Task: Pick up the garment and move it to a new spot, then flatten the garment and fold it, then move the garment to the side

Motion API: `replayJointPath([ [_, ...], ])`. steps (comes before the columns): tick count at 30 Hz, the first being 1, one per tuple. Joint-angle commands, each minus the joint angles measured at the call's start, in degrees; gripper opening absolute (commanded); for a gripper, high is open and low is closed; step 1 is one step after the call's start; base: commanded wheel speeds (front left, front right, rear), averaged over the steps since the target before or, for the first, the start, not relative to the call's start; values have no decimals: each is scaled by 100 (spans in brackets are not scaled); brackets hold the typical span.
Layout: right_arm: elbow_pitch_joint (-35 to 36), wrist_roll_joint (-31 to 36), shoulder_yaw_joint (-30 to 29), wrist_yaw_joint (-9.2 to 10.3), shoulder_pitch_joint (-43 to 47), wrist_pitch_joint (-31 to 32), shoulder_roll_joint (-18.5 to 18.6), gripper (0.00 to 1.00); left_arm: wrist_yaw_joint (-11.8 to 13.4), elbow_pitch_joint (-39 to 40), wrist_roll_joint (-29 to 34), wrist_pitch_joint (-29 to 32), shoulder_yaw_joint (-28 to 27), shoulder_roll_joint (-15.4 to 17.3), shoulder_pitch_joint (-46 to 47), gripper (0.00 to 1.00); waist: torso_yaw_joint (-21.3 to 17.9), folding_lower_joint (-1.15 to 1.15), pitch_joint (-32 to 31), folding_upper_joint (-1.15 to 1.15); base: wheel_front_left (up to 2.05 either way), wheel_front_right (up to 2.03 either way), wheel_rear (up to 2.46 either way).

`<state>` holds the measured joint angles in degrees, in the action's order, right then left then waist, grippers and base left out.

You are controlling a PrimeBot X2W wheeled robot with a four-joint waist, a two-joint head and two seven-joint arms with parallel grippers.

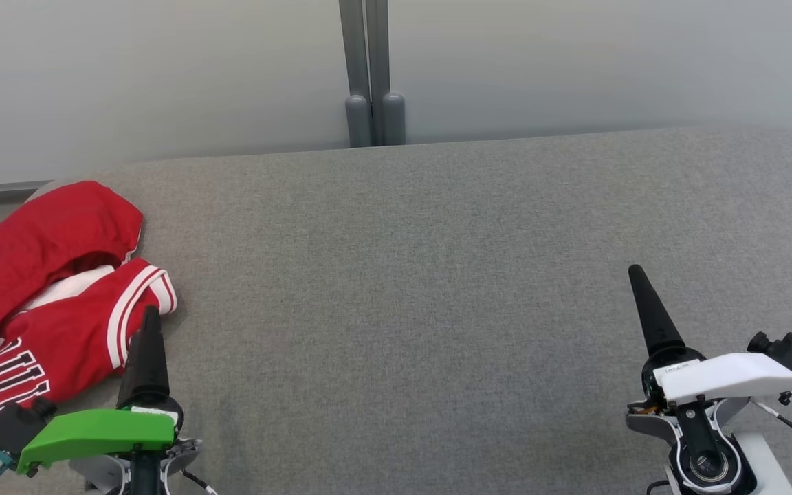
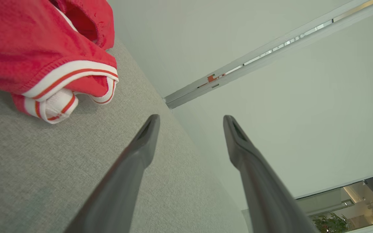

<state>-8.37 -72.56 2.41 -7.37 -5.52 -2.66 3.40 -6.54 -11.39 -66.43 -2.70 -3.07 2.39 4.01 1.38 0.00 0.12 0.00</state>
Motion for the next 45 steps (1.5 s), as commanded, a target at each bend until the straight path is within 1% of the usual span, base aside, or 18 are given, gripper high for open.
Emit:
replayJointPath([
  [1, 135, 255, 64, -13, -166, -61, 80, 100, 47, 110, 345, -59, 38, 39, 57, 100, 5, 0, 0, 0, 0, 0, 0],
  [4, 163, 632, 155, -13, -182, -119, 124, 100, 153, 145, 810, -118, 98, 40, 38, 100, 14, 0, 3, 0, 0, 0, 0],
  [10, 150, 1333, 72, -14, -171, -232, 71, 100, 366, 158, 1587, -229, 217, 43, 18, 100, 33, 0, 8, 0, 0, 0, 0],
  [19, 207, 2674, 88, -14, -188, -390, 101, 100, 512, 141, 2513, -389, 347, 48, 37, 100, 69, 0, 26, 0, 0, 0, 0],
  [25, 173, 3377, 235, -15, -204, -489, 115, 100, 603, 163, 3000, -486, 439, 50, 52, 100, 95, 0, 35, 0, 0, 0, 0],
  [35, 22, 4059, 216, -16, -225, -637, 55, 100, 669, 167, 3688, -635, 531, 54, 54, 100, 112, 0, 52, 0, 0, 0, 0],
  [45, -142, 4579, 252, -16, -270, -778, 26, 100, 703, 119, 4243, -776, 641, 58, 59, 100, 151, 0, 64, 0, 0, 0, 0],
])
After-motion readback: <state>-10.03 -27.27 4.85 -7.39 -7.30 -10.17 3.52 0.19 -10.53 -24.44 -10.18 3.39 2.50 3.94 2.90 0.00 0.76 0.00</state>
